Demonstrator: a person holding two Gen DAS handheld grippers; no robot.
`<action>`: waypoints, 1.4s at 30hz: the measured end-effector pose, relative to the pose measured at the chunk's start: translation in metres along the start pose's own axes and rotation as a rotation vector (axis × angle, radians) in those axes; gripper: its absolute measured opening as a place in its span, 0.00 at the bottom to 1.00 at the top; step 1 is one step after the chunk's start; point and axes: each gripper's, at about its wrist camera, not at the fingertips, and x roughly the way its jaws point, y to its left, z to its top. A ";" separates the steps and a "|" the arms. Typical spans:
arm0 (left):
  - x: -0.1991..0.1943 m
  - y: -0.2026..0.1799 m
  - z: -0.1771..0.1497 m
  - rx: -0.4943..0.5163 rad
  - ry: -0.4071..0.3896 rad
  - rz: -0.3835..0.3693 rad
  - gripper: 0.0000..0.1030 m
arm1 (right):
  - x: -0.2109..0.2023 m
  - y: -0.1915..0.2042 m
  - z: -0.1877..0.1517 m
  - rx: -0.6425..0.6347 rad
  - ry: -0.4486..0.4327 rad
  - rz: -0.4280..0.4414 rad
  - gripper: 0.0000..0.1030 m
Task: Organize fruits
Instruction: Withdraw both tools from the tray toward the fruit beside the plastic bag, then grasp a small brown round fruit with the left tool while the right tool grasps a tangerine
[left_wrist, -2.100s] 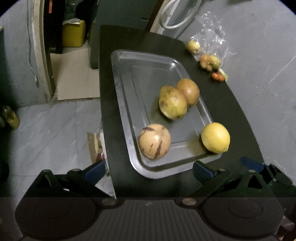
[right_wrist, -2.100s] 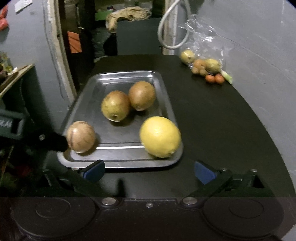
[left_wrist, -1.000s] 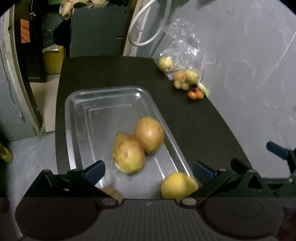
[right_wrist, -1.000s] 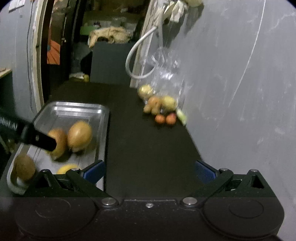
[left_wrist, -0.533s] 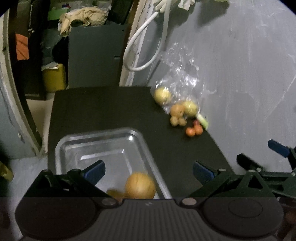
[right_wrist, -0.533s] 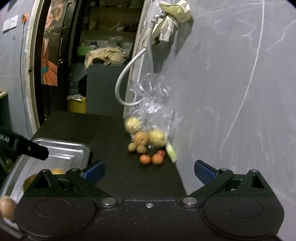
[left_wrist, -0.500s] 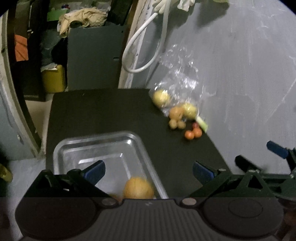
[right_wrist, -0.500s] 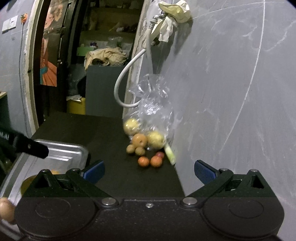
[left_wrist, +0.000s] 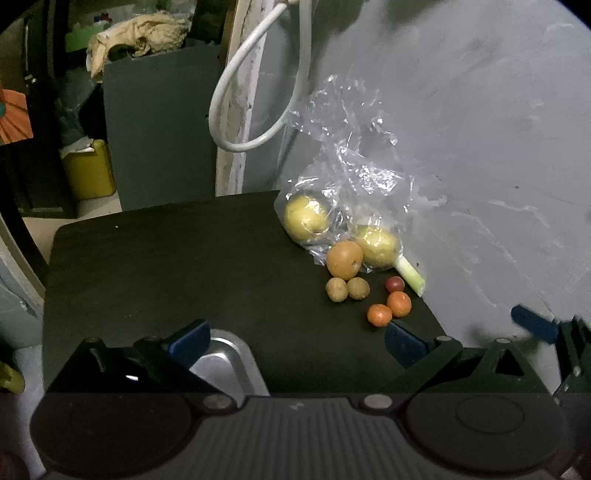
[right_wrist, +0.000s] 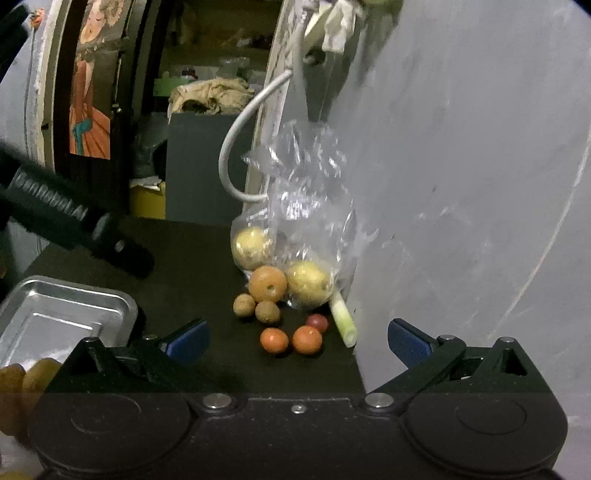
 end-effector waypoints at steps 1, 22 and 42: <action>0.005 -0.001 0.002 -0.002 0.005 0.000 0.99 | 0.004 0.000 -0.001 0.005 0.008 0.003 0.99; 0.120 -0.017 0.023 0.021 0.110 0.007 0.99 | 0.096 -0.003 -0.024 0.168 0.127 0.128 0.89; 0.149 -0.029 0.021 0.147 0.096 -0.044 0.60 | 0.117 -0.002 -0.025 0.215 0.117 0.091 0.43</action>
